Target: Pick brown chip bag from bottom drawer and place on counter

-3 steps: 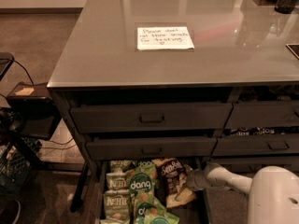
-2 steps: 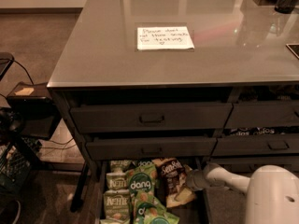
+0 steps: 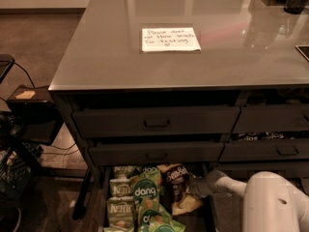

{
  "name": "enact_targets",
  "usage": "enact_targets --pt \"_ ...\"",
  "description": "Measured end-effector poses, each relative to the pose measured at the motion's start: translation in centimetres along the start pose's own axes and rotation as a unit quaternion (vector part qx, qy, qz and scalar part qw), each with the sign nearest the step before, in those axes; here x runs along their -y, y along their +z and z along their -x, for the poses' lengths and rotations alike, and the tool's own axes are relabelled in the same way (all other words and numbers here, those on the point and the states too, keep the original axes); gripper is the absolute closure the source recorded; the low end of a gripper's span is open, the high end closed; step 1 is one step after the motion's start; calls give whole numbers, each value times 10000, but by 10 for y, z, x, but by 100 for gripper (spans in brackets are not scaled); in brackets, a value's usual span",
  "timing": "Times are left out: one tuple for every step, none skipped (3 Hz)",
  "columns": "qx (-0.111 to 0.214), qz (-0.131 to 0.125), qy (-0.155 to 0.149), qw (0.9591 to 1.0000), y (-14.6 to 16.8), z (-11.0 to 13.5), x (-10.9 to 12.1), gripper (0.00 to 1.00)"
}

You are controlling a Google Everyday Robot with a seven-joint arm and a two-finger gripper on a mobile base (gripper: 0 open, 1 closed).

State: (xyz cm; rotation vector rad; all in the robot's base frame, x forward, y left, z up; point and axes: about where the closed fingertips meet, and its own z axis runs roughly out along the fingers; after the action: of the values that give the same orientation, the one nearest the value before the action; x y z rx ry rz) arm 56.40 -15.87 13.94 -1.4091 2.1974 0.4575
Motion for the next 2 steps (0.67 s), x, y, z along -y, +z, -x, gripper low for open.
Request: enact_targets --pt "-23 -41 94 9999 12 -7 6 19" --pt "-37 -71 126 9999 14 -9 8 43"
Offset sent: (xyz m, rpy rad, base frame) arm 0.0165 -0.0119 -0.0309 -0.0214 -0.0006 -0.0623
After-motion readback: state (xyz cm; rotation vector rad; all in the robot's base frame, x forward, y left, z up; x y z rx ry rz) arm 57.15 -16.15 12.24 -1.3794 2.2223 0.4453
